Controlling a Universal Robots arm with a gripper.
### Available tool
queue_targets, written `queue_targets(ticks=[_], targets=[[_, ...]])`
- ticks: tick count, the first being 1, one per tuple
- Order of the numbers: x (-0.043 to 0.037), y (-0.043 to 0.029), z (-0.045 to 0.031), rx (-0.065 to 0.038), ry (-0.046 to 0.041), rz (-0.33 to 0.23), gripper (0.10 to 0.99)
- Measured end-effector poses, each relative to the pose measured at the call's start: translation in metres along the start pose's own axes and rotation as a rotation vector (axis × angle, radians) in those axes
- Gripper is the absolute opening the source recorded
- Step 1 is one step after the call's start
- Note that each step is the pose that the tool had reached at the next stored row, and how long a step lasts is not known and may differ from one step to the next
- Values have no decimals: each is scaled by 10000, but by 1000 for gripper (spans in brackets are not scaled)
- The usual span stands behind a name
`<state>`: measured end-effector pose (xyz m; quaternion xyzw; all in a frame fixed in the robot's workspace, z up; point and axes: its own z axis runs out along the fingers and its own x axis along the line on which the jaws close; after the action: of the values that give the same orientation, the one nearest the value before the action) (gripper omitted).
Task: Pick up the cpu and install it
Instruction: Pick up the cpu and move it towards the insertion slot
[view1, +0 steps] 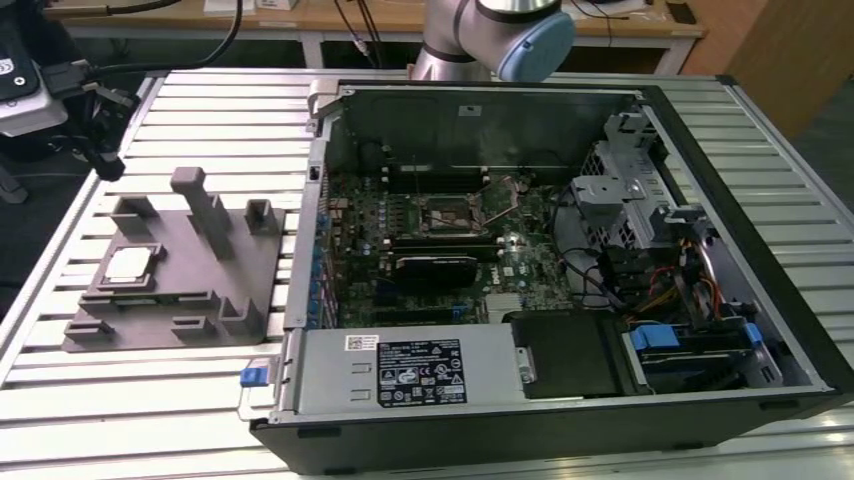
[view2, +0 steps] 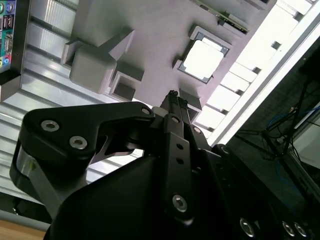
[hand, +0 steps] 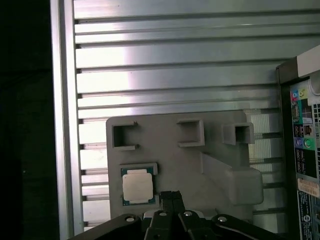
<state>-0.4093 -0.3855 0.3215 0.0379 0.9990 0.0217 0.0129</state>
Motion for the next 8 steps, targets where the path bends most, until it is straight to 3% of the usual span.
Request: queue_targets(ticks=[8], targets=[[6,-1,18,-1,-2,0,106]])
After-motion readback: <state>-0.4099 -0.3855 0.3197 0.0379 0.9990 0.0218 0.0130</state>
